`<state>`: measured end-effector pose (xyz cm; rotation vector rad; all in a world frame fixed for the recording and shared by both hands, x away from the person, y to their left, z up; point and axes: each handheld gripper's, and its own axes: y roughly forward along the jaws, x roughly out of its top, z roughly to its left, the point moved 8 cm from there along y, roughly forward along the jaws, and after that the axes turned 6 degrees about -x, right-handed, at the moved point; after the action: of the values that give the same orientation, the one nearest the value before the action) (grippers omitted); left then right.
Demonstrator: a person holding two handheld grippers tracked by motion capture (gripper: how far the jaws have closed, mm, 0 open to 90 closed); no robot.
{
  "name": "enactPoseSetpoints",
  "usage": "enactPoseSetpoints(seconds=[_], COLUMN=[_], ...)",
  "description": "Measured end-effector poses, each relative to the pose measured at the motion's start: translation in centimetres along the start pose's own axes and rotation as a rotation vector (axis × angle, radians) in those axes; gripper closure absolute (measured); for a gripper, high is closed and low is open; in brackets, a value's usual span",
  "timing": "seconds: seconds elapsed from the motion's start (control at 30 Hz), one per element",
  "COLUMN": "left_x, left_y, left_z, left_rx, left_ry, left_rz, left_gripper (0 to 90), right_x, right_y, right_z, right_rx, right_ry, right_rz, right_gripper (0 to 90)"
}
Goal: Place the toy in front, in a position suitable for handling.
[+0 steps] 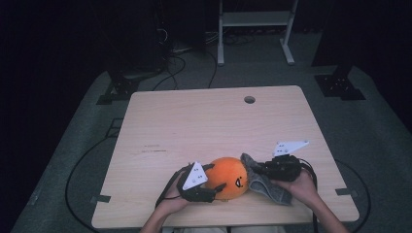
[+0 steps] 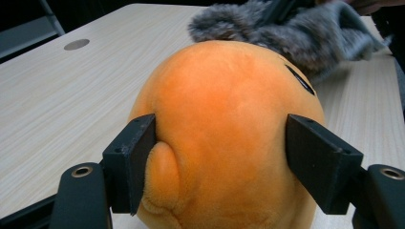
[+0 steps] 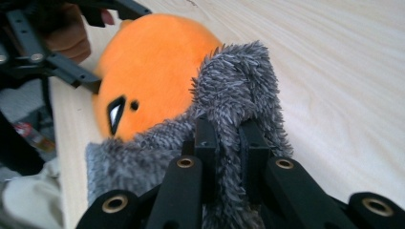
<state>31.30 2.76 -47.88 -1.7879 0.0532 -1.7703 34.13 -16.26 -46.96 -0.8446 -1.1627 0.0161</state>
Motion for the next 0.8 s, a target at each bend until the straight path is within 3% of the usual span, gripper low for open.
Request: enactPoseSetpoints(seconds=[0.13,0.2,0.27,0.43,0.53,0.7,0.8], left_x=[0.1,0.0,-0.1,-0.4,-0.4,0.1,1.0], left_y=[0.3,0.3,0.1,0.0,0.1,0.7,-0.5], left_z=[0.1,0.2,0.5,1.1,1.3,1.6,1.9], left_rx=[0.011,0.006,0.005,0.001,0.000,0.057,0.101], left_ry=[0.002,-0.008,-0.018,-0.057,-0.067,-0.049,-0.013], left_rz=[0.003,-0.003,-0.003,-0.015,-0.015,-0.013,-0.071], left_gripper=[27.7,27.7,27.6,27.5,27.4,25.8,19.9], right_x=[0.9,1.7,1.7,-0.9,-1.4,1.0,1.5], right_y=[-0.9,-0.9,-0.4,-0.2,-0.7,-0.3,0.6], right_z=[1.6,2.6,2.8,0.6,1.1,3.7,3.6], right_rx=[0.058,0.061,0.035,-0.020,-0.010,0.004,-0.006], right_ry=[-0.015,-0.062,-0.087,0.004,0.014,-0.101,-0.097], right_rz=[-0.055,-0.061,-0.041,-0.029,-0.043,-0.087,-0.093], right_gripper=[80.7,80.7,80.8,80.8,80.8,80.7,80.7])
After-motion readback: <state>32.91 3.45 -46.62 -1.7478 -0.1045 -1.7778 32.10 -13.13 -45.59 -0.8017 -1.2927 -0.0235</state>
